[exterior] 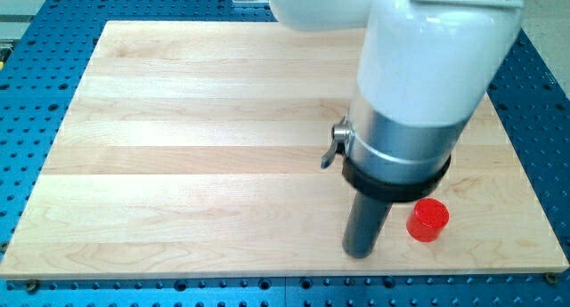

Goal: Place the blue blocks green star diagonally opposite to red circle

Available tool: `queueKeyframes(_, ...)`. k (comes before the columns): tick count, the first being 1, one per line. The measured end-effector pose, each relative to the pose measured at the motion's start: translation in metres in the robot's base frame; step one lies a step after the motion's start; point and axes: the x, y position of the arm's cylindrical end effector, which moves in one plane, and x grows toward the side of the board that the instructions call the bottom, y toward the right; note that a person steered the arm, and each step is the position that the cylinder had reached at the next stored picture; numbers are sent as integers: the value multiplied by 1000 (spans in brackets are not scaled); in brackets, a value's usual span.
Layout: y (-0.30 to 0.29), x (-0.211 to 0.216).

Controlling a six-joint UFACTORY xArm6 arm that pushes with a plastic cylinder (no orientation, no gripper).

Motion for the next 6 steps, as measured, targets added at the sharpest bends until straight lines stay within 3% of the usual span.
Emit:
queueKeyframes(1,60,-23)
queueKeyframes(2,101,-8)
queueKeyframes(3,45,-30)
queueKeyframes(4,93,-59)
queueKeyframes(5,145,-43)
queueKeyframes(6,145,-3)
